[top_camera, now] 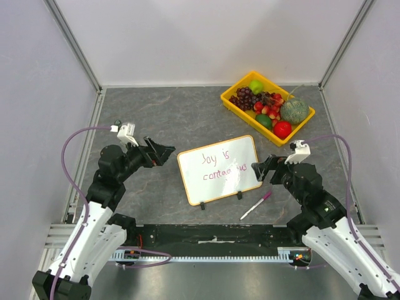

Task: Write a sentence on the whiteboard
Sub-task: Reset both arms

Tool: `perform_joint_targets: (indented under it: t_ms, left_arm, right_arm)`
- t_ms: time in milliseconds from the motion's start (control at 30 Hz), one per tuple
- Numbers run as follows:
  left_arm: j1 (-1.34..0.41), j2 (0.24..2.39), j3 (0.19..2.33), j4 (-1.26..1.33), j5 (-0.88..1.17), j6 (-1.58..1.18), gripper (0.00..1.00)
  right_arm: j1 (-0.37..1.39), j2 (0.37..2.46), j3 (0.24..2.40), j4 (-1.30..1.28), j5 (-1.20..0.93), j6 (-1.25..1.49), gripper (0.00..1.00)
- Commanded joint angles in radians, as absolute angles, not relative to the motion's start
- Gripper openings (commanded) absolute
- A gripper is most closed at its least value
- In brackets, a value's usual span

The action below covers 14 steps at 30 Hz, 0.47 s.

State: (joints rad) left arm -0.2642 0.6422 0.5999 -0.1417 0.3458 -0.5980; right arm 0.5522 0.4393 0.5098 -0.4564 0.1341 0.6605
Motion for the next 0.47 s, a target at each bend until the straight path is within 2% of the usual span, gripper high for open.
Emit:
perform_joint_targets:
  t_ms: [0, 167, 267, 367, 433]
  left_arm:
    - [-0.264, 0.637, 0.568, -0.187, 0.235, -0.529, 1.0]
    - [-0.261, 0.627, 0.537, -0.229, 0.051, -0.515, 1.0]
    - [-0.262, 0.608, 0.517, -0.222, 0.005, -0.496, 0.99]
    - [-0.264, 0.568, 0.467, -0.177, -0.029, -0.473, 0.92]
    - [-0.262, 0.529, 0.43, -0.164, -0.081, -0.442, 0.93]
  right_arm:
    - [0.549, 0.446, 0.595, -0.304, 0.362, 0.424, 0.98]
    - [0.549, 0.453, 0.58, -0.169, 0.488, 0.25, 0.98]
    - [0.549, 0.433, 0.482, -0.046, 0.502, 0.16, 0.98]
    - [0.548, 0.423, 0.404, 0.036, 0.584, 0.153, 0.98]
    - [0.549, 0.434, 0.333, 0.122, 0.638, 0.12, 0.98]
